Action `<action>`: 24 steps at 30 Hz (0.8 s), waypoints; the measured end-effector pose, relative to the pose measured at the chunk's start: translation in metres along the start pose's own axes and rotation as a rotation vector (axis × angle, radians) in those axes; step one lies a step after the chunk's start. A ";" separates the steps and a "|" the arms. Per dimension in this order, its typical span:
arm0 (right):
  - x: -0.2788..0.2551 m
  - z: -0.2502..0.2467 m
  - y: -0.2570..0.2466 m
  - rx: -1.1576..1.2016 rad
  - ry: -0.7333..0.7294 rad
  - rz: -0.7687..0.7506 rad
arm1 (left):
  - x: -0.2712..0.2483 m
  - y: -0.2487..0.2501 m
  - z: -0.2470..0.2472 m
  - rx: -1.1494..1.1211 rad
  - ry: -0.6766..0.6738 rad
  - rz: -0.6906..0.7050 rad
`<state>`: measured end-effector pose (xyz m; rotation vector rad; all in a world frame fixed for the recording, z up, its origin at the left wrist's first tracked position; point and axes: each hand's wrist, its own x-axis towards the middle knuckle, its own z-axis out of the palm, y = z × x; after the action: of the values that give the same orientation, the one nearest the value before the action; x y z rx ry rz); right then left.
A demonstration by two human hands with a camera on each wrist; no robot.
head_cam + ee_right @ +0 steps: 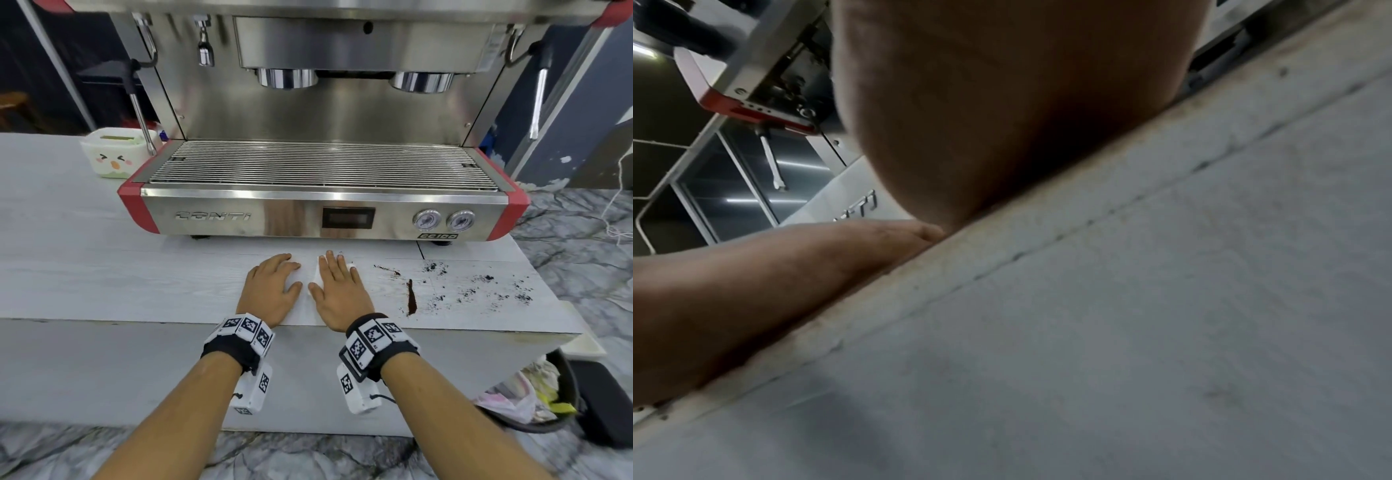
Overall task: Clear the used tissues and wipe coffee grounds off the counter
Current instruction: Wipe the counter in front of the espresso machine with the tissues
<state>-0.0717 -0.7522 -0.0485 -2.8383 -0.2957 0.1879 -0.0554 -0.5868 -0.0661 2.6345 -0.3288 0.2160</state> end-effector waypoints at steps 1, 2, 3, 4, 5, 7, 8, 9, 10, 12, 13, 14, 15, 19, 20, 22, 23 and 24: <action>0.003 0.002 0.000 -0.007 -0.009 -0.006 | 0.001 -0.002 0.000 0.000 -0.001 -0.003; 0.006 0.003 0.001 -0.017 -0.006 -0.013 | 0.001 -0.004 0.001 0.004 -0.006 -0.002; 0.009 0.004 0.003 -0.025 0.001 -0.019 | 0.001 -0.005 0.002 0.013 -0.009 0.006; 0.011 0.005 0.004 -0.031 0.006 -0.023 | 0.001 -0.006 0.003 0.023 -0.010 0.013; 0.014 0.004 0.005 -0.037 0.005 -0.025 | 0.001 -0.006 0.004 0.032 -0.011 0.018; 0.020 0.004 0.006 -0.054 -0.008 -0.017 | 0.001 -0.006 0.005 0.038 -0.014 0.022; 0.023 0.003 0.007 -0.060 -0.012 -0.009 | 0.000 -0.006 0.005 0.040 -0.013 0.026; 0.025 0.002 0.007 -0.062 -0.015 0.001 | 0.000 -0.007 0.005 0.041 -0.012 0.027; 0.028 0.002 0.009 -0.062 -0.016 0.011 | 0.000 -0.007 0.005 0.043 -0.010 0.028; 0.031 -0.001 0.012 -0.065 -0.013 0.033 | 0.000 -0.007 0.005 0.046 -0.009 0.029; 0.032 -0.002 0.015 -0.068 -0.011 0.046 | 0.000 -0.007 0.005 0.045 -0.010 0.029; 0.032 -0.003 0.018 -0.067 -0.009 0.061 | 0.000 -0.007 0.004 0.042 -0.010 0.029; 0.032 -0.005 0.022 -0.067 -0.005 0.077 | 0.000 -0.006 0.004 0.037 -0.012 0.028; 0.027 -0.010 0.042 -0.080 0.003 0.144 | -0.001 -0.004 0.003 0.015 -0.012 0.015; 0.025 -0.011 0.048 -0.085 0.004 0.160 | -0.002 -0.004 0.002 0.009 -0.012 0.014; 0.021 -0.014 0.059 -0.089 0.013 0.188 | -0.002 -0.004 0.002 0.008 -0.016 0.014; 0.019 -0.015 0.064 -0.090 0.020 0.202 | -0.002 -0.005 0.003 0.007 -0.017 0.016; 0.017 -0.017 0.069 -0.090 0.024 0.216 | -0.002 -0.005 0.003 0.005 -0.015 0.019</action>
<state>-0.0397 -0.8176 -0.0542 -2.9563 0.0090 0.1892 -0.0559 -0.5836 -0.0710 2.6399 -0.3591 0.2031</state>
